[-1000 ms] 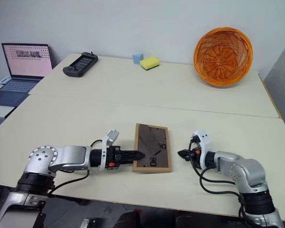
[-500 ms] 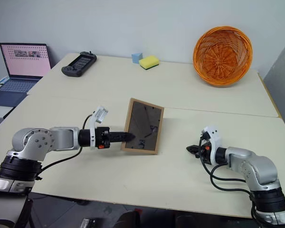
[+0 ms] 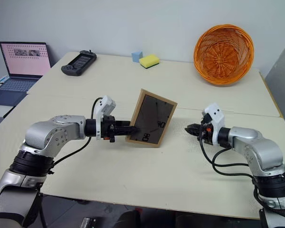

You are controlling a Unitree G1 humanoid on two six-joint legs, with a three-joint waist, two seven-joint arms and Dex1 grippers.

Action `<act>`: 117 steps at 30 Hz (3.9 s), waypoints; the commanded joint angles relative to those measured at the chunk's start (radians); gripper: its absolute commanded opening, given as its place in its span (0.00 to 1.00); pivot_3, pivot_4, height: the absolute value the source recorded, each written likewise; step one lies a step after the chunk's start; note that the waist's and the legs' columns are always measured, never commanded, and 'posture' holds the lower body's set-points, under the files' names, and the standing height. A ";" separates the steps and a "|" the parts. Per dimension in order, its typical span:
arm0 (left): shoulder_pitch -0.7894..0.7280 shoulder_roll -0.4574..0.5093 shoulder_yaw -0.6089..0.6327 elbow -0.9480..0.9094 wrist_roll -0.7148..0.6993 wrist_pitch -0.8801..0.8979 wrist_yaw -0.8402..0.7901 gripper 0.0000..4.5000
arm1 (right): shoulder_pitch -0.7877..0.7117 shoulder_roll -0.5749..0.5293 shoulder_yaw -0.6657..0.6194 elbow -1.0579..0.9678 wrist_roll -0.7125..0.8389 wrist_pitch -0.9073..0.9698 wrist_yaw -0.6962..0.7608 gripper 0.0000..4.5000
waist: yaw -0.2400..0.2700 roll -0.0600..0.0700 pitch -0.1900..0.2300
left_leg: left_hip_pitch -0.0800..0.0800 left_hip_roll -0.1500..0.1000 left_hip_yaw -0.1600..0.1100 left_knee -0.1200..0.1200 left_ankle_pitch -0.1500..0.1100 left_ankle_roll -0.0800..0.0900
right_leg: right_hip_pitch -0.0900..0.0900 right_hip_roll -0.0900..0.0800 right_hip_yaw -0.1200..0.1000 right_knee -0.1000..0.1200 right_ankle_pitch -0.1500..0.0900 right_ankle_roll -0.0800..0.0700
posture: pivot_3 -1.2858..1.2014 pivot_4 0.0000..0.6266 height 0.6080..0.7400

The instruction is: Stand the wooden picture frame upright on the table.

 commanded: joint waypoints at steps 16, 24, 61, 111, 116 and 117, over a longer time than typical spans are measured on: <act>-0.068 -0.051 0.072 0.003 0.050 0.006 -0.087 0.29 | -0.268 0.136 -0.028 -0.038 0.147 0.124 -0.065 0.50 | -0.003 0.001 0.001 | 0.000 0.000 -0.001 0.001 0.000 0.000 | 0.000 0.000 -0.001 0.001 0.000 0.000 | 0.52 0.24 1.00; -0.044 -0.029 0.109 -0.054 0.028 0.054 -0.098 0.29 | -0.296 0.154 0.010 0.027 0.121 0.083 -0.037 0.50 | -0.003 0.001 0.001 | 0.000 0.000 -0.001 0.001 0.000 0.000 | 0.000 0.000 -0.001 0.002 0.000 0.000 | 0.52 0.24 1.00; -0.139 -0.116 0.123 0.133 0.140 0.010 -0.115 0.29 | -0.245 0.179 -0.074 -0.103 0.196 0.221 -0.139 0.50 | -0.004 0.002 0.001 | -0.001 0.000 -0.001 0.003 0.000 0.000 | -0.001 0.000 -0.002 0.004 0.000 0.000 | 0.52 0.24 1.00; -0.259 -0.129 0.173 0.269 0.147 0.098 -0.164 0.29 | -0.185 0.036 0.111 -0.027 -0.104 -0.056 -0.120 0.50 | -0.006 0.002 0.001 | -0.002 0.000 0.001 0.006 0.000 0.000 | -0.007 0.000 0.001 0.015 0.000 0.000 | 0.52 0.24 1.00; -0.239 -0.093 0.198 0.235 0.118 0.169 -0.171 0.29 | -0.150 -0.046 0.147 0.034 -0.264 -0.279 -0.086 0.50 | -0.008 0.001 0.001 | -0.002 0.000 0.002 0.005 0.000 0.000 | -0.008 0.000 0.001 0.016 0.000 0.000 | 0.52 0.24 1.00; -0.239 -0.088 0.211 0.232 0.098 0.207 -0.169 0.29 | -0.141 -0.055 0.148 0.048 -0.299 -0.331 -0.092 0.54 | -0.008 0.001 0.001 | -0.002 0.000 0.002 0.006 0.000 0.000 | -0.008 0.000 0.001 0.016 0.000 0.000 | 0.52 0.24 1.00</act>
